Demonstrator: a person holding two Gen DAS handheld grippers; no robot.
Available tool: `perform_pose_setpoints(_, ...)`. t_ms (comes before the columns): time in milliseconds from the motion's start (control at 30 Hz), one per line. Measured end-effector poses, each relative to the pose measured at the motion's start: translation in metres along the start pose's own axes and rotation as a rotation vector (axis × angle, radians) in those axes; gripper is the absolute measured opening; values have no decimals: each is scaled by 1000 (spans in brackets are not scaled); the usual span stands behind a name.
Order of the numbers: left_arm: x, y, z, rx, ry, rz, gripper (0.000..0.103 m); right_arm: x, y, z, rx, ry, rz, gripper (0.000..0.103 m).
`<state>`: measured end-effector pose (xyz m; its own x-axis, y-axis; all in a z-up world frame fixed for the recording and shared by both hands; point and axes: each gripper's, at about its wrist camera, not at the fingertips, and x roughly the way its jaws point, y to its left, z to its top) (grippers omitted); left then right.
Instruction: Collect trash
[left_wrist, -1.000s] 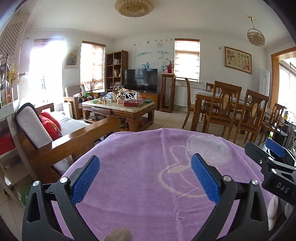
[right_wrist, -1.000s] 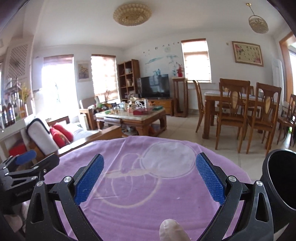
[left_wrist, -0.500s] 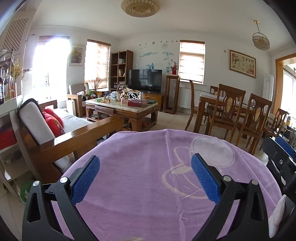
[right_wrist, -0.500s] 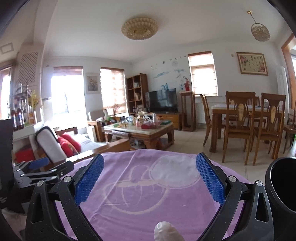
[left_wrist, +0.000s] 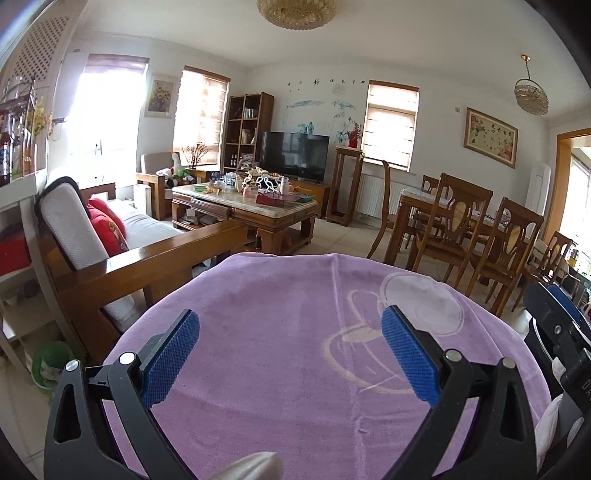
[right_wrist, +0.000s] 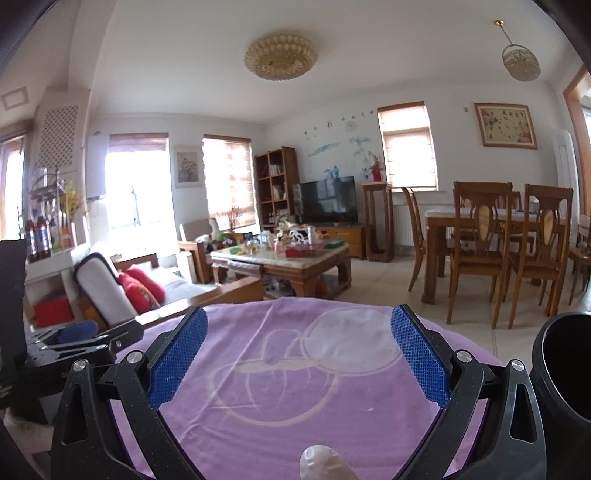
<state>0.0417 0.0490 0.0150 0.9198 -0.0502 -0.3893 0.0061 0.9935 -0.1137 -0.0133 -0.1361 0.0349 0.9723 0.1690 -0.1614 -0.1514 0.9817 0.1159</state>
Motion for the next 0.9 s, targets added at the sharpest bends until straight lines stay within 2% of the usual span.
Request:
perform_pose_setpoints(300, -2, -5, 0, 44, -14, 8, 98, -1, 2, 0, 1, -2, 1, 98)
perform_pose_setpoints(900, 0, -4, -3, 53, -9, 20, 98, 0, 3, 1, 7, 0, 4, 98)
